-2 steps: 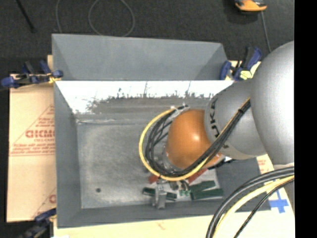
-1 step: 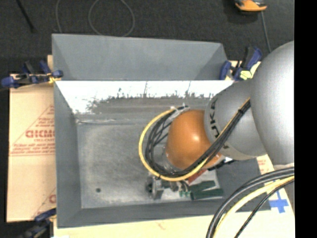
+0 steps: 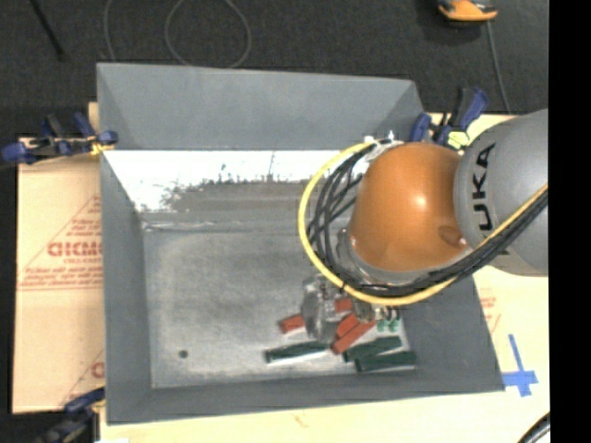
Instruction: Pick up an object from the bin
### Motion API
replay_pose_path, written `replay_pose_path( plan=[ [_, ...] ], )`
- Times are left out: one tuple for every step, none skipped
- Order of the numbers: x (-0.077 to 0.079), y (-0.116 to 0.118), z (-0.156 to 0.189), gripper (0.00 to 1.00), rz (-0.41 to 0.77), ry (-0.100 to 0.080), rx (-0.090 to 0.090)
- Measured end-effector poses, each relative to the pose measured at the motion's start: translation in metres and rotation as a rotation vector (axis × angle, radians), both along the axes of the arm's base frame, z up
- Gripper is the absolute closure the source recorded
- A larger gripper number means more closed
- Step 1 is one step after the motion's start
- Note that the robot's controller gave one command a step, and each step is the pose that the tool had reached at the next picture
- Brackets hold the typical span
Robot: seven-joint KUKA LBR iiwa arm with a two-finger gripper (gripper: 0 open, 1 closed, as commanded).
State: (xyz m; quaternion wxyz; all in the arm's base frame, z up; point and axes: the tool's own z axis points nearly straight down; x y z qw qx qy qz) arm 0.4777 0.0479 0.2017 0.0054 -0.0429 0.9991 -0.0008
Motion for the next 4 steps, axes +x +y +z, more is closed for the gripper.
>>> replay_pose_path(
  plan=[
    [-0.008, -0.005, -0.080, 1.00, -0.013, 0.016, 0.003],
    [-0.006, -0.004, -0.076, 0.00, -0.015, 0.009, 0.004],
    [0.047, -0.064, -0.132, 0.00, 0.388, 0.009, -0.002],
    [0.048, -0.062, -0.130, 1.00, 0.386, 0.006, 0.000]
  ],
)
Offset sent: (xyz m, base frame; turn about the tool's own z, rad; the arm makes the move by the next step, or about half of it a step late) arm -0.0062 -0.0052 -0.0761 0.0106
